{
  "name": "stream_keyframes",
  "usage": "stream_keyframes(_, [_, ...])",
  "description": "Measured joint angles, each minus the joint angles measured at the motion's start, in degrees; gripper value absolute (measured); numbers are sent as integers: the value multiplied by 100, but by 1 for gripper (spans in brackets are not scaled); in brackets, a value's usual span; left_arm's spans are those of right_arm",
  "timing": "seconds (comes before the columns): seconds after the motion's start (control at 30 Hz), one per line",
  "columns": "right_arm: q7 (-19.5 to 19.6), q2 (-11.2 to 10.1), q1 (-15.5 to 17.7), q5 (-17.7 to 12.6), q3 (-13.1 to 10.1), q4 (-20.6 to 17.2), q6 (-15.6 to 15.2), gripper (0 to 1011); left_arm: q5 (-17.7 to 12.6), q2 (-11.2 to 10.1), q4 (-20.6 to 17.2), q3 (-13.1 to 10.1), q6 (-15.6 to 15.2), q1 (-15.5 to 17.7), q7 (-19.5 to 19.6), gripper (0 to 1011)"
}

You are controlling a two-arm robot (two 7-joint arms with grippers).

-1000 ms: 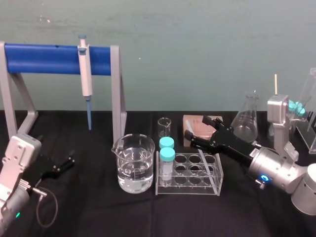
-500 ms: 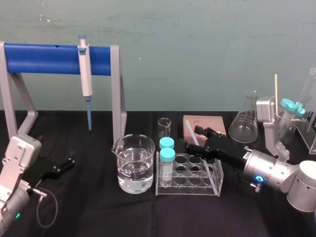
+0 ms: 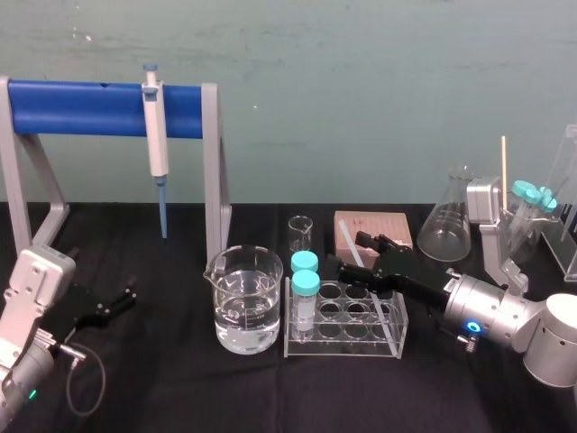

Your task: Pick up the stirring rod with one hand, then place it down.

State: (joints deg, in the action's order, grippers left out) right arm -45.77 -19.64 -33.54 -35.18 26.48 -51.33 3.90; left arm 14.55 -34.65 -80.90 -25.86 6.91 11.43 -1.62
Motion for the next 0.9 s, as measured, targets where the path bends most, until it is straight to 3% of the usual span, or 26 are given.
stream_keyframes(0.27, [5, -4, 5, 3, -4, -4, 5, 981, 0, 0, 0, 0, 0, 0, 0, 1000])
stream_keyframes(0.6, [7, -4, 8, 3, -6, -9, 12, 734, 0, 0, 0, 0, 0, 0, 0, 1000])
stream_keyframes(0.63, [7, -4, 9, 3, -6, -10, 13, 669, 0, 0, 0, 0, 0, 0, 0, 1000])
stream_keyframes(0.73, [7, -4, 8, 3, -6, -10, 15, 609, 0, 0, 0, 0, 0, 0, 0, 1000])
stream_keyframes(0.9, [7, -4, 8, 3, -6, -10, 15, 426, 0, 0, 0, 0, 0, 0, 0, 1000])
